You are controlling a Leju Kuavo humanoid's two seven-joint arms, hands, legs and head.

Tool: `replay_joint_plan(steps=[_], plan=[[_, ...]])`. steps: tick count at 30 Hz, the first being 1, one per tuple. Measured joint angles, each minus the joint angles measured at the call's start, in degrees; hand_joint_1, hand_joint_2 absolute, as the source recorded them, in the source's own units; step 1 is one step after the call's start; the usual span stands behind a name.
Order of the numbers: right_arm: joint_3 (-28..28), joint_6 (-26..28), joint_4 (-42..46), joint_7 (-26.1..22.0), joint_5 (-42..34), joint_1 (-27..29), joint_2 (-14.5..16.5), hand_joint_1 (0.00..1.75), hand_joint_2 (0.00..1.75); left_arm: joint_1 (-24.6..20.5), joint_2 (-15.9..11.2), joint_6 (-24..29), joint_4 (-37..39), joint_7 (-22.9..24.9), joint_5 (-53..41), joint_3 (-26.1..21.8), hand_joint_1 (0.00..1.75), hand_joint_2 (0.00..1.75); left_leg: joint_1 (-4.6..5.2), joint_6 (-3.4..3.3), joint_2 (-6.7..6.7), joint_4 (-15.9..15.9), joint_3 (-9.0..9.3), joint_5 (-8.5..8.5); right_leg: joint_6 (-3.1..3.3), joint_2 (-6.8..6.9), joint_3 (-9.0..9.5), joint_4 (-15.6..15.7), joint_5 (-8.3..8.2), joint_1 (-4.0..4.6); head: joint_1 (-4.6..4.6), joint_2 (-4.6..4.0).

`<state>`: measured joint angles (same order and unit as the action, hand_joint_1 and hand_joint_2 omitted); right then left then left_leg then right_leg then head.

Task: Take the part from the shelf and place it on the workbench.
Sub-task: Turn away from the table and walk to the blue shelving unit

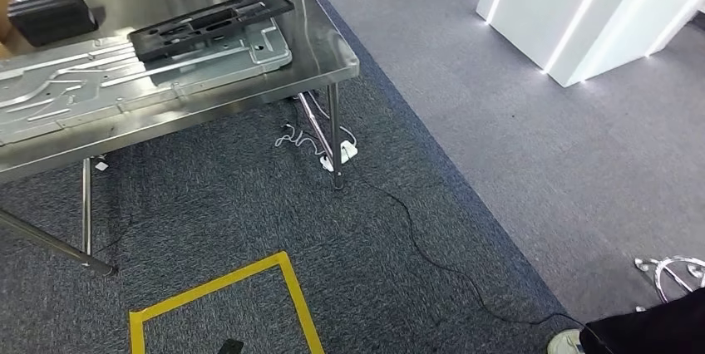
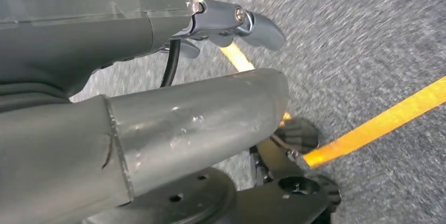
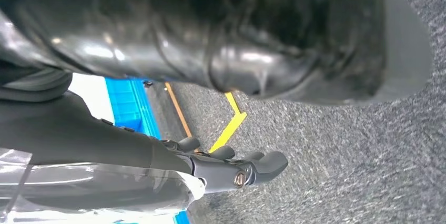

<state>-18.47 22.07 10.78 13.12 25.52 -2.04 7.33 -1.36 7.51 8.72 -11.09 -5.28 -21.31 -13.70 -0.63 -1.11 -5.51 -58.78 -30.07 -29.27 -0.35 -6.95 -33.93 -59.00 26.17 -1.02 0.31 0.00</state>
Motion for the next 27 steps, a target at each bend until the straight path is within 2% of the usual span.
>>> replay_joint_plan(steps=[2,3,4,6,7,8,9,10,11,12,14,15,17,18,19,20,22,23,24,25,26,27], plan=[[0.0,0.22,0.0,-0.24,0.16,0.21,-0.49,0.0,0.0,-0.14,0.14,-0.31,0.02,-0.43,-0.27,-0.04,0.0,0.0,0.08,-0.42,0.94,0.6,0.16,0.21,-0.96,-1.34,-0.47,0.19,-0.44,-0.25,-0.02,0.0],[0.0,0.27,0.0,-0.3,0.16,0.34,-0.72,0.0,0.0,-0.19,0.25,-0.41,0.01,-0.57,-0.33,-0.05,0.0,0.0,0.0,-0.77,1.74,1.03,0.37,0.5,-1.24,-0.81,-0.71,-0.07,-0.35,-0.25,0.02,0.0],[0.0,0.3,-0.01,-0.32,0.16,0.4,-0.91,0.0,0.0,-0.22,0.38,-0.48,0.01,-0.66,-0.35,-0.06,0.0,0.0,-0.11,-1.2,2.61,1.46,0.59,0.81,-1.48,0.63,-1.3,-1.16,0.35,-0.16,0.09,0.0],[0.01,0.33,-0.01,-0.41,0.23,0.3,-1.18,0.0,0.0,-0.2,0.6,-0.52,0.02,-0.74,-0.36,-0.08,0.0,0.0,-0.1,-1.8,4.51,1.95,0.77,1.12,-1.92,4.61,-4.08,-6.77,3.55,-0.12,0.23,0.0],[0.01,0.37,-0.01,-0.5,0.34,0.24,-1.28,0.0,0.0,-0.14,0.67,-0.5,0.03,-0.74,-0.32,-0.1,0.0,0.0,-0.01,-1.96,5.47,1.95,0.73,1.09,-2.23,5.76,-5.93,-10.51,5.39,-0.19,0.29,0.0],[0.01,0.42,0.0,-0.61,0.51,0.21,-1.38,0.0,0.0,-0.09,0.71,-0.44,0.03,-0.7,-0.2,-0.16,0.0,0.0,0.06,-1.99,6.44,1.92,0.7,1.03,-2.51,6.25,-7.44,-13.62,6.58,-0.28,0.28,0.0],[0.01,0.48,-0.01,-0.68,0.71,0.25,-1.5,0.0,0.0,-0.07,0.74,-0.36,0.03,-0.66,-0.08,-0.25,0.0,0.0,0.1,-1.98,7.35,1.9,0.69,0.96,-2.72,6.5,-8.07,-15.11,6.77,-0.36,0.28,0.0],[0.01,0.54,-0.01,-0.63,0.9,0.31,-1.66,0.0,0.0,-0.11,0.79,-0.28,0.03,-0.62,0.03,-0.34,0.0,0.0,0.11,-1.91,8.19,1.86,0.71,0.86,-2.87,6.74,-7.6,-14.54,5.97,-0.41,0.28,0.0],[0.01,0.57,-0.02,-0.49,1.04,0.38,-1.81,0.0,0.0,-0.18,0.85,-0.23,0.03,-0.6,0.1,-0.42,0.0,0.0,0.1,-1.79,8.92,1.81,0.78,0.74,-2.93,7.14,-6.05,-11.99,4.41,-0.44,0.28,0.0],[0.01,0.61,-0.03,-0.23,1.12,0.41,-1.99,0.0,0.0,-0.25,0.97,-0.23,0.03,-0.67,0.1,-0.47,0.0,0.0,0.12,-1.6,9.57,1.74,0.92,0.57,-2.87,8.11,-3.7,-8.1,2.59,-0.4,0.28,0.0],[-0.01,0.75,-0.04,0.2,1.15,0.35,-2.28,0.0,0.0,-0.32,1.24,-0.36,0.03,-1.11,0.15,-0.61,0.0,0.0,0.42,-0.98,10.69,1.5,1.14,0.06,-2.21,10.34,0.07,-1.54,0.53,0.02,0.23,0.0],[-0.02,0.9,-0.04,0.33,1.1,0.36,-2.38,0.0,0.0,-0.37,1.38,-0.45,0.03,-1.38,0.15,-0.7,0.0,0.0,0.55,-0.63,11.16,1.43,1.27,-0.17,-1.77,10.92,0.89,0.0,0.29,0.23,0.2,0.0],[-0.2,1.23,-0.04,0.31,0.92,0.57,-2.51,0.0,0.0,-0.57,1.57,-0.51,0.03,-1.49,0.12,-0.83,0.0,0.0,0.64,-0.02,12.14,1.46,1.7,-0.45,-0.95,10.11,0.86,0.41,0.39,0.43,0.12,0.0],[-0.35,1.33,-0.04,0.27,0.85,0.71,-2.55,0.0,0.0,-0.71,1.65,-0.38,0.03,-1.18,0.09,-0.86,0.0,0.0,0.49,0.27,12.1,1.29,1.88,-0.73,-0.6,9.56,0.9,0.55,0.31,0.36,0.13,0.0],[-0.55,1.39,-0.04,0.2,0.8,0.76,-2.59,0.0,0.0,-0.8,1.69,-0.2,0.03,-0.83,0.1,-0.91,0.0,0.0,0.35,0.54,11.23,0.57,1.75,-1.43,-0.22,9.0,0.95,0.75,0.19,0.25,0.11,0.0],[-0.75,1.42,-0.04,0.13,0.78,0.71,-2.6,0.0,0.0,-0.85,1.71,0.02,0.03,-0.5,0.16,-1.02,0.0,0.0,0.21,0.76,9.9,-1.21,1.05,-2.71,0.15,8.44,1.0,0.96,0.01,0.11,0.09,0.0],[-1.19,1.44,-0.04,-0.18,0.63,0.5,-2.61,0.0,0.0,-0.72,1.67,0.32,0.03,-0.39,0.39,-1.39,0.0,0.0,0.04,1.04,7.07,-8.02,-2.13,-6.45,0.65,7.2,0.89,1.09,-0.19,0.09,0.05,0.0],[-1.43,1.41,-0.04,-0.47,0.47,0.42,-2.62,0.0,0.0,-0.6,1.61,0.45,0.03,-0.48,0.58,-1.64,0.0,0.0,0.03,1.1,6.54,-11.8,-4.01,-7.95,0.75,6.51,0.81,1.04,-0.22,0.16,0.04,0.0],[-1.65,1.32,-0.04,-0.9,0.31,0.37,-2.63,0.0,0.0,-0.48,1.54,0.59,0.03,-0.56,0.79,-1.88,0.0,0.0,0.02,1.14,6.31,-14.37,-5.37,-8.44,0.8,5.73,0.77,0.96,-0.23,0.21,0.04,0.0],[-1.87,1.14,-0.04,-1.51,0.13,0.34,-2.64,0.0,0.0,-0.43,1.43,0.75,0.03,-0.6,1.07,-2.15,0.0,0.0,0.02,1.12,6.19,-14.9,-5.86,-7.69,0.82,4.91,0.76,0.84,-0.22,0.25,0.04,0.0],[-2.07,0.92,-0.04,-2.28,0.04,0.29,-2.65,0.0,0.0,-0.44,1.31,0.9,0.03,-0.6,1.31,-2.43,0.0,0.0,0.0,1.05,6.03,-13.19,-5.33,-5.87,0.8,4.05,0.76,0.67,-0.19,0.25,0.04,0.0],[-2.22,0.73,-0.04,-3.13,0.03,0.22,-2.65,0.0,0.0,-0.49,1.2,0.98,0.03,-0.6,1.45,-2.68,0.0,0.0,-0.03,0.91,5.44,-9.73,-4.0,-3.41,0.74,3.21,0.76,0.47,-0.14,0.23,0.04,0.0]])
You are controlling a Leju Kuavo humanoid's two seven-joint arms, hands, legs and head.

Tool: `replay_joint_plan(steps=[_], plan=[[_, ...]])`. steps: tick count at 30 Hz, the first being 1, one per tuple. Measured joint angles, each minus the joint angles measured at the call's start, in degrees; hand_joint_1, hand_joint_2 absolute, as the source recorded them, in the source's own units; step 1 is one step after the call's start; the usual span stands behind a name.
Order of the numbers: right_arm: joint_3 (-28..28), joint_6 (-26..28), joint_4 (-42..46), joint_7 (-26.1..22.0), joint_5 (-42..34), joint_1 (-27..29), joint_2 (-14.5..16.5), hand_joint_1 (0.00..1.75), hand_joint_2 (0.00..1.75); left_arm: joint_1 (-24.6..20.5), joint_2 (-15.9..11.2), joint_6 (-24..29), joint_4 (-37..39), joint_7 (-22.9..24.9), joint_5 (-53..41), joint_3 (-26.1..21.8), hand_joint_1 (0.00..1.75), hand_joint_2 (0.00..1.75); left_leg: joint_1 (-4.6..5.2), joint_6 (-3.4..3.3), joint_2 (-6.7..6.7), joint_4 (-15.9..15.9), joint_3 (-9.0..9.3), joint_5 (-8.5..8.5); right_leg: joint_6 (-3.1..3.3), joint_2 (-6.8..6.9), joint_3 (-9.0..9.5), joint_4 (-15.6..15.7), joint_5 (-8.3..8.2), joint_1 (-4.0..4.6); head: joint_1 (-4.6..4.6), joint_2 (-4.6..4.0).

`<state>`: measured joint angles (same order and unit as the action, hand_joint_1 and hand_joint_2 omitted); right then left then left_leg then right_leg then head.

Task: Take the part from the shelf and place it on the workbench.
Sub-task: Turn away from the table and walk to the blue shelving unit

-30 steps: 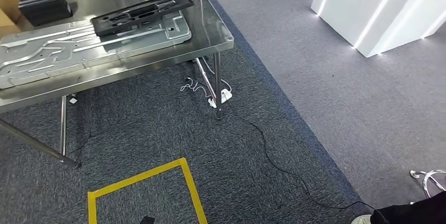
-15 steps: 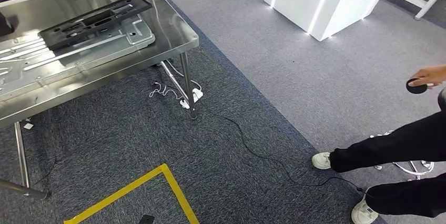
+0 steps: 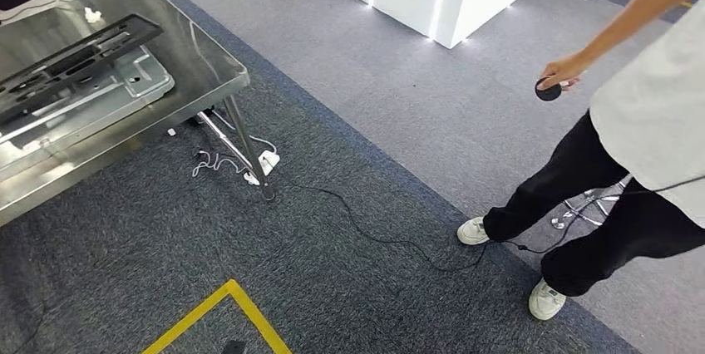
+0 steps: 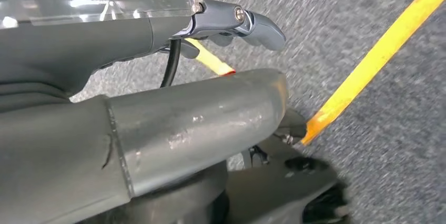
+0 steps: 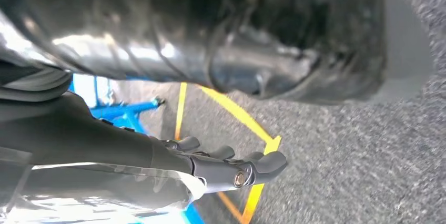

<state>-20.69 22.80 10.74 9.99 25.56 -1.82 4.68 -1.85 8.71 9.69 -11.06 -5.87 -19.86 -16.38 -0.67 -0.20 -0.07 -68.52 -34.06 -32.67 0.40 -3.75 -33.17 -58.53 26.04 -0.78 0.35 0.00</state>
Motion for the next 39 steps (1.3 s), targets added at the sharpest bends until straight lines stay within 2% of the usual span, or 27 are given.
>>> replay_joint_plan(steps=[2,3,4,6,8,10,12,13,14,15,17,19,21,22,23,25,26,27,28,29,30,32,34,35,36,37,39], plan=[[-0.16,-0.25,0.01,-1.55,0.08,-0.28,0.02,0.0,0.0,-0.09,-0.19,0.01,0.0,-0.01,0.04,-0.39,0.0,0.0,-0.1,-0.39,-2.57,6.82,2.59,3.14,-0.34,-1.49,-0.27,-0.52,0.12,0.05,0.02,0.0],[-0.18,-0.33,0.02,-2.07,0.14,-0.43,0.03,0.0,0.0,-0.18,-0.24,-0.02,0.0,-0.1,0.05,-0.54,0.0,0.0,-0.07,-0.56,-3.61,8.68,3.2,3.64,-0.66,-2.09,-0.53,-0.69,0.09,0.03,0.03,0.0],[-0.2,-0.42,0.02,-2.36,0.23,-0.52,0.03,0.0,0.0,-0.3,-0.26,-0.06,0.0,-0.36,0.19,-0.7,0.0,0.0,0.05,-0.76,-4.06,9.29,3.35,3.51,-1.08,-2.69,-0.79,-0.73,-0.01,-0.04,0.04,0.0],[-0.22,-0.68,0.0,-2.21,0.68,-0.52,0.02,0.0,0.0,-0.66,-0.2,-0.2,-0.01,-1.36,0.61,-1.05,0.0,0.0,0.19,-1.44,-3.03,9.8,3.54,3.89,-1.94,-3.49,-1.16,-0.67,-0.29,-0.32,0.05,0.0],[-0.23,-1.1,-0.04,-1.4,1.18,-0.61,0.01,0.0,0.0,-0.89,-0.04,-0.39,-0.01,-2.37,1.12,-1.4,0.0,0.0,0.1,-2.35,-1.65,10.57,3.86,4.5,-2.44,-1.35,-2.09,-2.44,0.88,-0.28,0.17,0.0],[-0.22,-1.42,-0.07,-0.74,1.34,-0.95,0.01,0.0,0.0,-1.09,0.1,-0.46,0.0,-2.76,1.53,-1.85,0.0,0.0,0.2,-2.86,-0.06,10.93,3.86,4.78,-2.8,1.99,-5.05,-8.56,4.42,-0.15,0.33,0.0],[-0.22,-1.55,-0.07,-0.59,1.44,-1.16,0.02,0.0,0.0,-1.28,0.14,-0.45,0.0,-2.68,1.61,-2.28,0.0,0.0,0.41,-3.0,1.62,10.89,3.73,4.74,-3.18,3.11,-8.18,-15.14,7.11,-0.27,0.38,0.0],[-0.22,-1.57,-0.08,-0.63,1.54,-1.17,0.02,0.0,0.0,-1.39,0.14,-0.44,0.0,-2.61,1.5,-2.41,0.0,0.0,0.46,-2.99,2.4,10.87,3.73,4.68,-3.28,3.3,-8.51,-16.08,6.95,-0.36,0.38,0.0],[-0.22,-1.61,-0.08,-0.7,1.7,-1.15,0.01,0.0,0.0,-1.54,0.14,-0.46,0.0,-2.6,1.37,-2.47,0.0,0.0,0.48,-2.93,3.13,10.86,3.79,4.59,-3.32,3.55,-7.65,-14.72,5.77,-0.43,0.38,0.0],[-0.22,-1.66,-0.08,-0.84,1.89,-1.13,0.01,0.0,0.0,-1.7,0.14,-0.51,0.0,-2.73,1.22,-2.5,0.0,0.0,0.49,-2.79,3.8,10.84,3.91,4.48,-3.26,4.17,-5.7,-11.31,3.91,-0.47,0.38,0.0],[-0.21,-1.78,-0.08,-1.19,2.13,-1.28,0.01,0.0,0.0,-1.98,0.13,-0.58,-0.01,-3.15,0.97,-2.51,0.0,0.0,0.69,-2.28,5.02,10.73,4.2,4.09,-2.66,6.58,-1.55,-3.54,1.15,-0.15,0.36,0.0],[-0.22,-1.9,-0.08,-1.37,2.04,-1.47,0.05,0.0,0.0,-2.31,0.08,-0.45,-0.02,-3.23,0.76,-2.55,0.0,0.0,0.92,-1.65,6.04,10.66,4.47,3.7,-1.8,7.66,-0.04,-0.36,0.59,0.34,0.31,0.0],[-0.29,-2.03,-0.09,-1.38,1.78,-1.37,0.11,0.0,0.0,-2.68,0.01,-0.08,-0.03,-2.64,0.62,-2.61,0.0,0.0,0.92,-1.03,6.93,10.77,4.8,3.46,-1.05,6.43,-0.03,-0.17,0.43,0.43,0.28,0.0],[-0.38,-2.09,-0.09,-1.34,1.63,-1.31,0.25,0.0,0.0,-2.79,-0.13,0.19,-0.03,-2.19,0.62,-2.67,0.0,0.0,0.78,-0.69,6.48,10.49,4.91,3.06,-0.7,5.83,0.11,0.13,0.28,0.34,0.28,0.0],[-0.5,-2.13,-0.09,-1.26,1.52,-1.29,0.39,0.0,0.0,-2.81,-0.3,0.45,-0.04,-1.79,0.66,-2.76,0.0,0.0,0.63,-0.39,5.34,9.36,4.58,2.14,-0.29,5.25,0.25,0.43,0.07,0.19,0.24,0.0],[-0.69,-2.2,-0.09,-1.01,1.38,-1.42,0.7,0.0,0.0,-2.52,-0.7,0.76,-0.04,-1.26,0.76,-3.08,0.0,0.0,0.3,0.08,2.17,3.69,2.2,-1.29,0.36,4.05,0.35,0.79,-0.18,0.07,0.16,0.0],[-0.74,-2.24,-0.09,-0.91,1.37,-1.47,0.78,0.0,0.0,-2.25,-0.84,0.8,-0.04,-1.18,0.78,-3.23,0.0,0.0,0.25,0.23,1.22,-0.27,0.3,-3.15,0.57,3.36,0.27,0.76,-0.22,0.11,0.14,0.0],[-0.78,-2.27,-0.09,-0.86,1.4,-1.49,0.86,0.0,0.0,-1.93,-0.97,0.8,-0.04,-1.17,0.77,-3.36,0.0,0.0,0.22,0.34,0.84,-3.59,-1.38,-4.26,0.64,2.52,0.21,0.7,-0.21,0.17,0.14,0.0],[-0.83,-2.29,-0.09,-0.86,1.44,-1.47,0.93,0.0,0.0,-1.66,-1.09,0.8,-0.04,-1.21,0.75,-3.44,0.0,0.0,0.21,0.38,0.68,-5.24,-2.34,-4.22,0.65,1.64,0.2,0.59,-0.19,0.22,0.13,0.0],[-0.88,-2.3,-0.09,-0.86,1.5,-1.44,1.01,0.0,0.0,-1.46,-1.2,0.8,-0.04,-1.27,0.72,-3.49,0.0,0.0,0.2,0.35,0.57,-4.7,-2.33,-2.99,0.64,0.74,0.19,0.43,-0.15,0.25,0.14,0.0],[-0.92,-2.31,-0.09,-0.86,1.57,-1.41,1.07,0.0,0.0,-1.38,-1.29,0.8,-0.04,-1.33,0.7,-3.54,0.0,0.0,0.16,0.26,0.29,-1.99,-1.31,-0.82,0.58,-0.12,0.21,0.23,-0.06,0.25,0.13,0.0],[-0.95,-2.32,-0.09,-0.86,1.66,-1.44,1.31,0.0,0.0,-1.31,-1.49,0.79,-0.04,-1.39,0.69,-3.65,0.0,0.0,0.0,-0.08,-2.35,5.55,1.63,3.05,0.28,-1.59,0.0,-0.34,0.18,0.23,0.15,0.0],[-0.96,-2.32,-0.09,-0.87,1.7,-1.53,1.48,0.0,0.0,-1.28,-1.65,0.78,-0.04,-1.43,0.69,-3.73,0.0,0.0,-0.01,-0.5,-4.7,9.34,3.01,4.14,-0.31,-2.88,-0.59,-0.72,0.19,0.14,0.17,0.0],[-0.97,-2.33,-0.09,-0.88,1.75,-1.49,1.51,0.0,0.0,-1.3,-1.7,0.77,-0.04,-1.52,0.69,-3.75,0.0,0.0,0.11,-0.76,-4.79,9.57,3.09,4.03,-0.69,-3.53,-0.87,-0.71,0.04,0.07,0.17,0.0],[-0.97,-2.35,-0.1,-0.89,1.82,-1.36,1.51,0.0,0.0,-1.33,-1.71,0.77,-0.04,-1.66,0.69,-3.75,0.0,0.0,0.12,-1.1,-4.14,9.76,3.17,4.21,-1.1,-4.15,-1.07,-0.57,-0.15,0.0,0.18,0.0],[-0.98,-2.38,-0.1,-0.9,1.9,-1.19,1.53,0.0,0.0,-1.38,-1.73,0.78,-0.04,-1.8,0.68,-3.76,0.0,0.0,0.08,-1.53,-3.42,10.1,3.35,4.45,-1.38,-3.93,-1.21,-0.7,-0.09,-0.04,0.2,0.0],[-0.99,-2.43,-0.13,-0.85,2.03,-1.1,1.62,0.0,0.0,-1.37,-1.77,0.84,-0.04,-1.93,0.61,-3.78,0.0,0.0,-0.1,-2.39,-1.88,10.9,3.67,4.94,-1.75,-1.16,-2.6,-3.44,1.68,0.15,0.33,0.0]])
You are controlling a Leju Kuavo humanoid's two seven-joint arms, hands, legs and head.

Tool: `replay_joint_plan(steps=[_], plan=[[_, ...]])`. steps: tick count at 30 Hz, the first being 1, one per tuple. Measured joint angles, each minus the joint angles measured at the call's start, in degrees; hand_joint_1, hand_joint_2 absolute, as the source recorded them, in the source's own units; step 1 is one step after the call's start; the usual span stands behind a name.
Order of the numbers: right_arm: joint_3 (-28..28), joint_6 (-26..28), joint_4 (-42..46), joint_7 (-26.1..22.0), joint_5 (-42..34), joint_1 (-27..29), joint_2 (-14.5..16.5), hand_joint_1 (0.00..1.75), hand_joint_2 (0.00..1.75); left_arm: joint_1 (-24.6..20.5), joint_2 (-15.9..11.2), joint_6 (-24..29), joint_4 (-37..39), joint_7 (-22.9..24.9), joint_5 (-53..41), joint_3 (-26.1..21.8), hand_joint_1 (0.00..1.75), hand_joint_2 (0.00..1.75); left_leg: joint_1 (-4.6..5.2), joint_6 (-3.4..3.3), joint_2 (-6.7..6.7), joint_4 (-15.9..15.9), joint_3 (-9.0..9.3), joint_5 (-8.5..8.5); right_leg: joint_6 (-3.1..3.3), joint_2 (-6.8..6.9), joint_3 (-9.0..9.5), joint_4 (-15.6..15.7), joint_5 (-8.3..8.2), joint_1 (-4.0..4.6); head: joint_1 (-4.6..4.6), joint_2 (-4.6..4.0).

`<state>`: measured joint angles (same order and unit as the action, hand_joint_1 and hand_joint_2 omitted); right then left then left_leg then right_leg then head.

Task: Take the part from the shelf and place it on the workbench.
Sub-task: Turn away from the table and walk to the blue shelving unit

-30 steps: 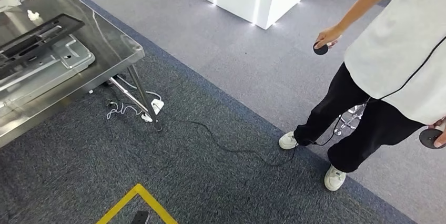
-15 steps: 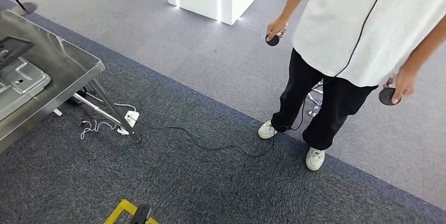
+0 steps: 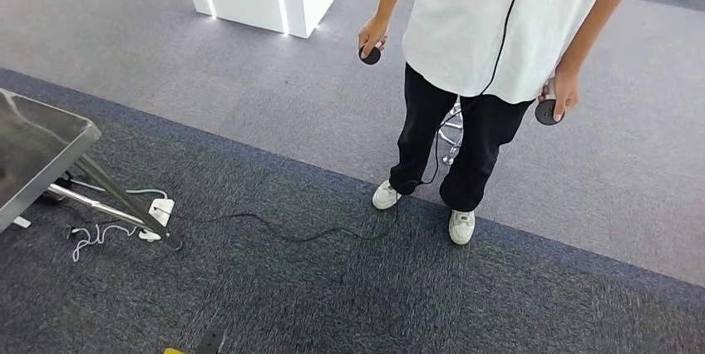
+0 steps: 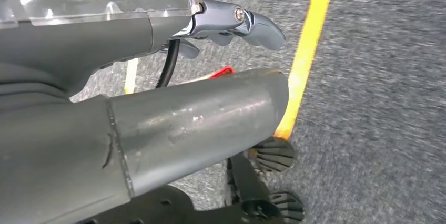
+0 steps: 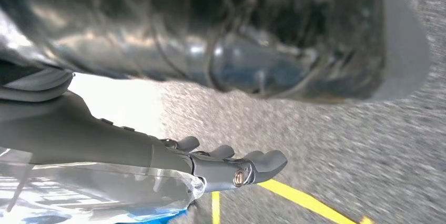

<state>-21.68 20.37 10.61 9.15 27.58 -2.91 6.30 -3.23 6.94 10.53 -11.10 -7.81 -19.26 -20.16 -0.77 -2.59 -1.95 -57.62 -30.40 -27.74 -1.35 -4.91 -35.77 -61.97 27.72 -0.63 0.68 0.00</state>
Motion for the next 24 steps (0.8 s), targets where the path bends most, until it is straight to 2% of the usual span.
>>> replay_joint_plan(steps=[1,2,3,4,5,6,8,9,10,11,13,15,17,18,19,20,21,22,23,24], plan=[[0.0,-0.02,-0.01,0.03,0.03,-0.09,0.05,0.0,0.0,0.06,-0.01,0.07,0.0,0.11,-0.03,-0.01,0.0,0.0,0.07,-0.28,0.87,0.18,0.1,0.07,-0.09,1.97,-1.48,-3.1,1.73,-0.01,0.05,0.0],[0.0,-0.04,-0.02,0.07,0.07,-0.2,0.1,0.0,0.0,0.18,-0.02,0.15,0.01,0.22,-0.06,-0.02,0.0,0.0,0.18,-0.43,1.72,0.23,0.12,0.03,-0.26,3.33,-3.35,-6.78,3.55,-0.03,0.1,0.0],[0.0,-0.06,-0.03,0.08,0.12,-0.27,0.12,0.0,0.0,0.3,-0.03,0.23,0.01,0.23,-0.07,-0.03,0.0,0.0,0.28,-0.5,2.64,0.22,0.11,-0.06,-0.46,4.01,-5.08,-10.24,4.91,-0.15,0.09,0.0],[0.0,-0.09,-0.03,0.09,0.2,-0.26,0.13,0.0,0.0,0.38,-0.04,0.23,0.02,0.04,-0.07,-0.04,0.0,0.0,0.34,-0.5,3.51,0.19,0.15,-0.18,-0.62,4.34,-6.04,-12.19,5.27,-0.29,0.09,0.0],[0.01,-0.11,-0.04,0.09,0.28,-0.19,0.13,0.0,0.0,0.39,-0.04,0.16,0.02,-0.32,-0.07,-0.05,0.0,0.0,0.35,-0.45,4.3,0.17,0.23,-0.31,-0.74,4.59,-5.94,-12.1,4.61,-0.4,0.09,0.0],[0.01,-0.12,-0.04,0.1,0.33,-0.1,0.13,0.0,0.0,0.36,-0.03,0.04,0.02,-0.73,-0.09,-0.06,0.0,0.0,0.34,-0.32,5.01,0.15,0.39,-0.48,-0.8,4.98,-4.63,-9.78,3.01,-0.5,0.09,0.0],[0.01,-0.11,-0.05,0.11,0.38,-0.05,0.14,0.0,0.0,0.27,-0.01,-0.2,0.01,-1.24,-0.13,-0.07,0.0,0.0,0.46,0.16,6.24,0.04,0.87,-0.96,-0.63,7.18,-0.39,-2.1,-0.33,-0.41,0.1,0.0],[0.01,-0.1,-0.04,0.11,0.38,-0.11,0.16,0.0,0.0,0.23,0.0,-0.25,0.0,-1.35,-0.14,-0.07,0.0,0.0,0.6,0.51,6.8,-0.05,1.06,-1.25,-0.36,8.19,1.14,0.81,-1.21,-0.24,0.06,0.0],[0.01,-0.1,-0.04,0.11,0.38,-0.16,0.19,0.0,0.0,0.18,-0.01,-0.27,0.0,-1.4,-0.15,-0.08,0.0,0.0,0.73,0.85,7.33,-0.09,1.23,-1.51,-0.06,8.8,1.89,2.32,-1.42,-0.02,0.03,0.0],[0.0,-0.09,-0.04,0.1,0.37,-0.17,0.21,0.0,0.0,0.11,-0.01,-0.27,0.0,-1.43,-0.18,-0.08,0.0,0.0,0.85,1.17,7.84,-0.08,1.46,-1.71,0.27,8.75,1.93,2.59,-1.19,0.23,-0.01,0.0],[-0.03,-0.04,-0.04,0.14,0.25,-0.04,0.25,0.0,0.0,-0.11,-0.01,-0.27,0.0,-1.26,-0.36,-0.08,0.0,0.0,0.68,1.76,8.49,-0.09,2.0,-2.13,0.92,7.4,2.02,2.86,-1.28,0.18,-0.03,0.0],[-0.09,0.02,-0.05,0.4,0.1,-0.02,0.36,0.0,0.0,-0.18,-0.01,-0.17,0.0,-0.99,-0.56,-0.08,0.0,0.0,0.35,2.25,6.48,-2.53,1.35,-4.06,1.7,6.2,2.36,3.26,-1.45,-0.1,-0.11,0.0],[-0.16,0.08,-0.05,0.78,0.07,-0.08,0.45,0.0,0.0,0.0,-0.01,-0.07,0.0,-0.67,-0.65,-0.07,0.0,0.0,0.17,2.48,3.56,-9.43,-1.79,-7.74,2.21,4.96,2.52,3.38,-1.5,-0.13,-0.23,0.0],[-0.21,0.11,-0.05,0.91,0.07,-0.09,0.45,0.0,0.0,0.18,-0.01,-0.03,0.01,-0.45,-0.71,-0.07,0.0,0.0,0.15,2.53,2.94,-13.39,-3.81,-9.26,2.32,4.23,2.51,3.35,-1.49,-0.04,-0.27,0.0],[-0.27,0.13,-0.05,1.01,0.06,-0.07,0.45,0.0,0.0,0.36,-0.02,0.03,0.01,-0.2,-0.83,-0.06,0.0,0.0,0.14,2.51,2.68,-16.24,-5.41,-9.86,2.37,3.41,2.54,3.31,-1.47,0.07,-0.27,0.0],[-0.37,0.13,-0.05,1.08,0.07,-0.03,0.45,0.0,0.0,0.52,-0.03,0.13,0.02,0.05,-0.95,-0.07,0.0,0.0,0.15,2.41,2.55,-17.04,-6.15,-9.19,2.4,2.51,2.61,3.26,-1.45,0.17,-0.27,0.0],[-0.45,0.13,-0.05,1.14,0.1,-0.01,0.46,0.0,0.0,0.62,-0.04,0.25,0.02,0.24,-1.04,-0.07,0.0,0.0,0.15,2.23,2.33,-15.5,-5.83,-7.36,2.4,1.62,2.72,3.2,-1.43,0.24,-0.27,0.0],[-0.52,0.13,-0.05,1.22,0.15,0.01,0.5,0.0,0.0,0.67,-0.07,0.36,0.02,0.37,-1.11,-0.08,0.0,0.0,0.15,1.97,1.71,-11.99,-4.62,-4.77,2.37,0.76,2.83,3.13,-1.4,0.26,-0.27,0.0],[-0.57,0.13,-0.05,1.29,0.22,0.02,0.57,0.0,0.0,0.7,-0.11,0.45,0.02,0.45,-1.11,-0.08,0.0,0.0,0.16,1.69,0.44,-7.91,-3.11,-2.5,2.31,-0.02,2.88,3.05,-1.36,0.25,-0.26,0.0],[-0.57,0.13,-0.05,1.39,0.32,-0.02,0.65,0.0,0.0,0.74,-0.15,0.5,0.02,0.45,-1.11,-0.09,0.0,0.0,0.14,1.52,-0.87,-4.42,-1.84,-0.98,2.14,-0.76,2.8,2.89,-1.32,0.27,-0.25,0.0]])
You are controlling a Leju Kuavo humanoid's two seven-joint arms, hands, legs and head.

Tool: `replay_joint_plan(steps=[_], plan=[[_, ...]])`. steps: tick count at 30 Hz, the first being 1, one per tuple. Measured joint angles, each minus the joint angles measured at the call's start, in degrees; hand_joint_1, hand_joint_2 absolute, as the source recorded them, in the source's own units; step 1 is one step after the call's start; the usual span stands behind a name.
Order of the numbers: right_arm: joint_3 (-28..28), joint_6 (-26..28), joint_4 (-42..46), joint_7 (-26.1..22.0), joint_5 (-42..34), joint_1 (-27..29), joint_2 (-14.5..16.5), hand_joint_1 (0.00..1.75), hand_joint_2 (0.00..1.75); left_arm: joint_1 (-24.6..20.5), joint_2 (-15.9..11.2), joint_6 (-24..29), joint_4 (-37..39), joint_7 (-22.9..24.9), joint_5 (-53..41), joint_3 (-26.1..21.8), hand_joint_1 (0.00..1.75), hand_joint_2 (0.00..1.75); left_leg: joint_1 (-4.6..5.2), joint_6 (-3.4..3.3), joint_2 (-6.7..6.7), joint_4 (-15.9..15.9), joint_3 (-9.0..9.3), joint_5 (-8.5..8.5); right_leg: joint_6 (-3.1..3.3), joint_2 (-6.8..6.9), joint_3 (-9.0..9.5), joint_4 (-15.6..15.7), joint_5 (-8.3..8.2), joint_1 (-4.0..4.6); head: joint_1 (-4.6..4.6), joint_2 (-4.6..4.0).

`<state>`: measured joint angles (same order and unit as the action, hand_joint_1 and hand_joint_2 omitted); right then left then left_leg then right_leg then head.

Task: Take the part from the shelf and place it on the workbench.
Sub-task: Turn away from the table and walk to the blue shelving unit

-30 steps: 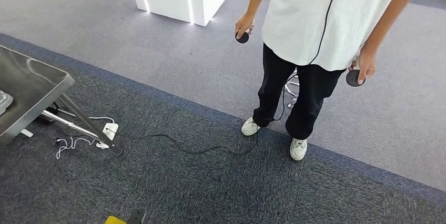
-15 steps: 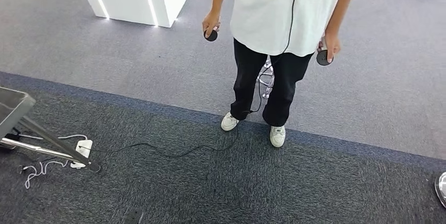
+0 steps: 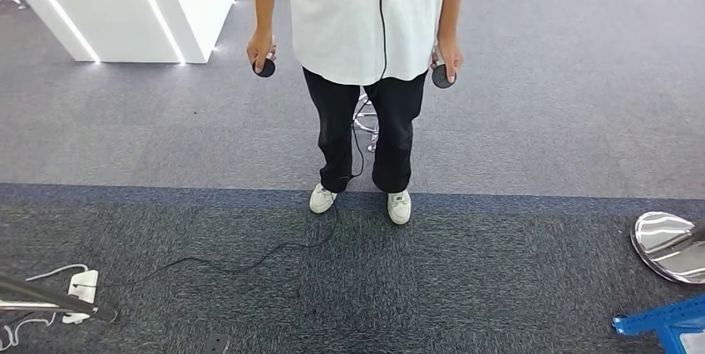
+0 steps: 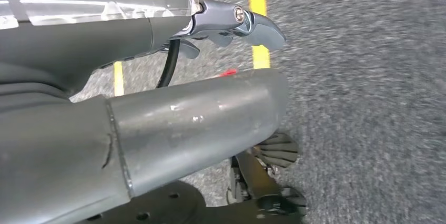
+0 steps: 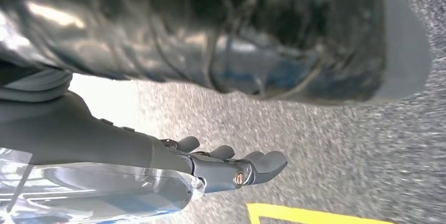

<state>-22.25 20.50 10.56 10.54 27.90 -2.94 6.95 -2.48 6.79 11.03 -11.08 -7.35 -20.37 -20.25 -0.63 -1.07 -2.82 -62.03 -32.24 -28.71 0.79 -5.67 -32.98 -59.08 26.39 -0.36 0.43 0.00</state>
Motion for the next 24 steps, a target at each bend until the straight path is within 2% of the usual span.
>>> replay_joint_plan(steps=[1,2,4,5,6,8,9,10,11,12,13,14,16,17,19,20,22,23,24], plan=[[-0.01,0.01,0.0,0.1,0.1,-0.03,0.07,0.0,0.0,0.01,-0.03,0.02,0.0,-0.02,0.0,0.0,0.0,0.0,0.03,-0.11,-1.03,2.23,0.8,0.76,-0.25,-0.66,-0.18,-0.11,-0.03,-0.04,0.01,0.0],[-0.02,0.01,0.0,0.23,0.21,0.02,0.1,0.0,0.0,0.0,-0.05,0.03,0.0,-0.05,-0.01,0.0,0.0,0.0,0.12,-0.17,-1.5,3.11,1.12,0.76,-0.58,-1.29,-0.4,-0.14,-0.11,-0.13,0.01,0.0],[-0.09,0.05,-0.01,0.47,0.39,0.28,0.09,0.0,0.0,-0.12,0.0,0.03,0.0,-0.09,-0.06,-0.01,0.0,0.0,0.19,-0.5,-0.54,3.57,1.29,1.01,-1.33,-2.23,-0.79,-0.02,-0.34,-0.27,0.02,0.0],[-0.15,0.08,-0.02,0.56,0.48,0.43,0.07,0.0,0.0,-0.16,0.05,0.03,0.0,-0.09,-0.1,-0.01,0.0,0.0,0.14,-0.85,0.15,3.91,1.41,1.26,-1.62,-1.54,-1.01,-0.3,-0.08,-0.29,0.05,0.0],[-0.21,0.11,-0.02,0.61,0.53,0.49,0.05,0.0,0.0,-0.17,0.09,0.03,0.0,-0.09,-0.14,-0.02,0.0,0.0,0.05,-1.25,0.88,4.27,1.47,1.52,-1.86,-0.08,-1.61,-1.49,0.81,-0.23,0.1,0.0],[-0.28,0.13,-0.02,0.64,0.61,0.39,0.04,0.0,0.0,-0.06,0.14,0.03,0.0,-0.09,-0.18,-0.03,0.0,0.0,0.06,-1.75,2.46,4.63,1.49,1.76,-2.26,3.6,-4.36,-7.39,4.31,-0.24,0.21,0.0],[-0.31,0.13,-0.02,0.64,0.62,0.33,0.04,0.0,0.0,0.03,0.14,0.03,0.0,-0.09,-0.18,-0.03,0.0,0.0,0.13,-1.83,3.31,4.62,1.43,1.75,-2.48,4.58,-6.3,-11.45,6.18,-0.32,0.23,0.0],[-0.34,0.13,-0.02,0.63,0.62,0.29,0.03,0.0,0.0,0.1,0.14,0.03,0.0,-0.08,-0.17,-0.04,0.0,0.0,0.18,-1.82,4.18,4.6,1.39,1.72,-2.69,4.98,-7.84,-14.69,7.29,-0.42,0.23,0.0],[-0.38,0.13,-0.02,0.64,0.62,0.31,0.01,0.0,0.0,0.12,0.15,0.03,0.0,-0.08,-0.17,-0.04,0.0,0.0,0.19,-1.78,5.01,4.59,1.38,1.67,-2.87,5.2,-8.52,-16.17,7.35,-0.53,0.23,0.0],[-0.42,0.13,-0.02,0.64,0.63,0.36,-0.02,0.0,0.0,0.09,0.16,0.03,0.0,-0.08,-0.17,-0.04,0.0,0.0,0.16,-1.69,5.76,4.58,1.43,1.6,-2.99,5.43,-7.94,-15.22,6.27,-0.62,0.23,0.0],[-0.43,0.14,-0.02,0.65,0.63,0.41,-0.08,0.0,0.0,0.06,0.21,0.03,0.0,-0.08,-0.17,-0.04,0.0,0.0,0.12,-1.54,6.42,4.55,1.52,1.5,-3.05,5.96,-6.13,-11.92,4.41,-0.69,0.24,0.0],[-0.44,0.14,-0.02,0.65,0.65,0.42,-0.14,0.0,0.0,0.03,0.26,0.03,0.0,-0.08,-0.17,-0.04,0.0,0.0,0.13,-1.32,7.05,4.49,1.66,1.35,-2.99,7.16,-3.78,-7.44,2.64,-0.69,0.25,0.0],[-0.44,0.18,-0.02,0.65,0.7,0.3,-0.23,0.0,0.0,0.02,0.34,0.03,0.0,-0.08,-0.17,-0.04,0.0,0.0,0.34,-0.64,8.14,4.34,1.91,0.94,-2.44,8.94,-0.45,-0.96,0.61,-0.42,0.21,0.0],[-0.44,0.19,-0.02,0.65,0.73,0.25,-0.24,0.0,0.0,-0.04,0.35,0.03,0.0,-0.07,-0.15,-0.04,0.0,0.0,0.46,-0.28,8.6,4.31,2.07,0.75,-2.06,9.21,0.01,0.16,0.5,-0.24,0.19,0.0],[-0.46,0.25,-0.02,0.74,0.75,0.31,-0.28,0.0,0.0,-0.25,0.39,0.03,0.0,-0.06,-0.1,-0.04,0.0,0.0,0.47,0.38,9.42,4.38,2.47,0.52,-1.32,8.01,-0.09,0.21,0.41,-0.08,0.16,0.0],[-0.48,0.28,-0.02,0.79,0.75,0.37,-0.3,0.0,0.0,-0.38,0.41,0.03,0.0,-0.04,-0.09,-0.04,0.0,0.0,0.34,0.74,9.03,4.09,2.59,0.19,-0.97,7.46,-0.03,0.36,0.29,-0.16,0.15,0.0],[-0.51,0.36,-0.02,0.86,0.77,0.34,-0.32,0.0,0.0,-0.5,0.45,0.02,0.0,-0.02,-0.11,-0.06,0.0,0.0,0.09,1.3,6.51,0.93,1.43,-2.13,-0.18,6.38,0.1,0.62,-0.01,-0.38,0.12,0.0],[-0.53,0.41,-0.02,0.88,0.78,0.27,-0.32,0.0,0.0,-0.45,0.46,0.02,0.0,0.0,-0.14,-0.08,0.0,0.0,0.0,1.45,4.96,-2.37,-0.04,-4.08,0.11,5.85,0.07,0.64,-0.09,-0.37,0.1,0.0],[-0.56,0.45,-0.02,0.89,0.8,0.21,-0.32,0.0,0.0,-0.31,0.48,0.01,0.0,0.01,-0.15,-0.1,0.0,0.0,0.0,1.49,4.03,-6.41,-1.93,-6.09,0.32,5.22,-0.01,0.6,-0.13,-0.29,0.09,0.0]])
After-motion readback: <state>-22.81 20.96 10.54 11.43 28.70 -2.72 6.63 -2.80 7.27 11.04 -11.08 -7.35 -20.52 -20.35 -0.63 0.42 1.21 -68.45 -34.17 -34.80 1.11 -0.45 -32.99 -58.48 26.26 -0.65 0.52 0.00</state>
